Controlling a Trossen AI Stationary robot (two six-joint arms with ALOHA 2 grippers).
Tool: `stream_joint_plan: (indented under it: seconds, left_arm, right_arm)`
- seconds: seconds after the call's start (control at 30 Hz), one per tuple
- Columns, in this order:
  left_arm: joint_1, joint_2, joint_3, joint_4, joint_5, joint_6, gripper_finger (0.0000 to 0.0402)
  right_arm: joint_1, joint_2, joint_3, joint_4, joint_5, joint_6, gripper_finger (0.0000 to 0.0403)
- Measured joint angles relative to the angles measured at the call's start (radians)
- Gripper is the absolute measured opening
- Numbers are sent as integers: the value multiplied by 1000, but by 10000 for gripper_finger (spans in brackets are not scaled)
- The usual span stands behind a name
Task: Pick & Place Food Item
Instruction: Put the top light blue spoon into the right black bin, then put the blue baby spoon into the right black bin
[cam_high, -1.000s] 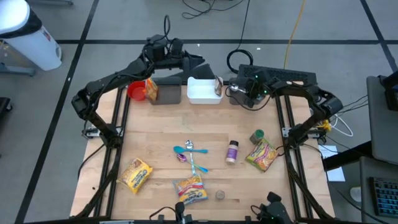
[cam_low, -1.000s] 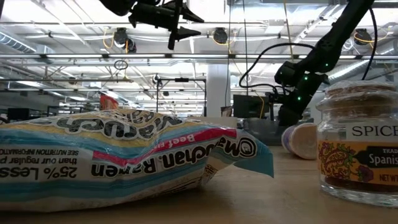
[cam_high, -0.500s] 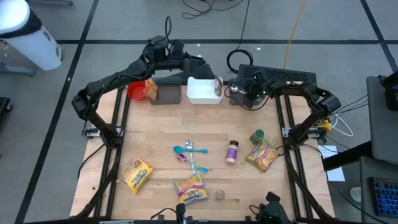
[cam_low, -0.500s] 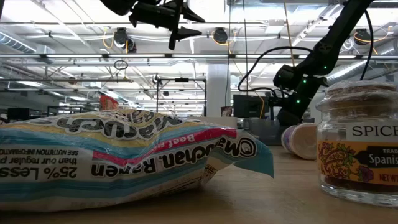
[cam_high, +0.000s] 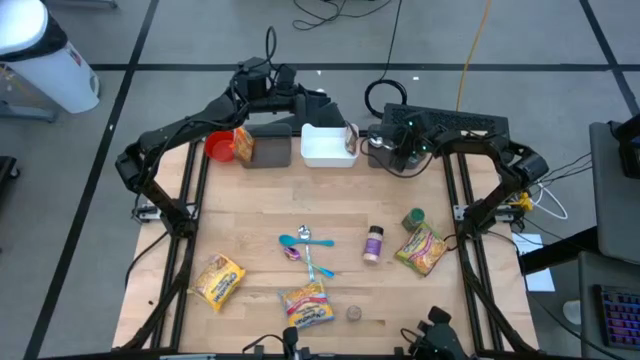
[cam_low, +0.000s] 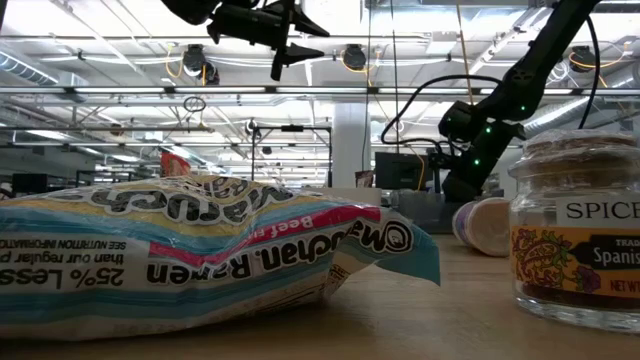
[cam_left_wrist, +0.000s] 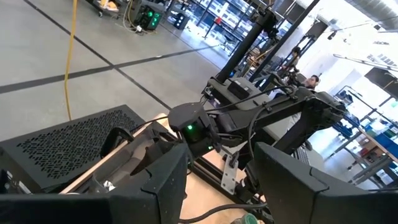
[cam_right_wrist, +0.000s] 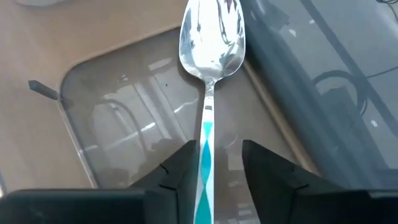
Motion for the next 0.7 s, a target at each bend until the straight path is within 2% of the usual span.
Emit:
stream_joint_plan:
  seconds: [0.4,0.7]
  left_arm:
    - [0,0,0,0,0,0,196]
    - [3,-27,0,-3,21,63,195]
  right_arm:
    - [6,-93,0,40,0,41,151]
    - [48,-325,0,65,-3,148,149]
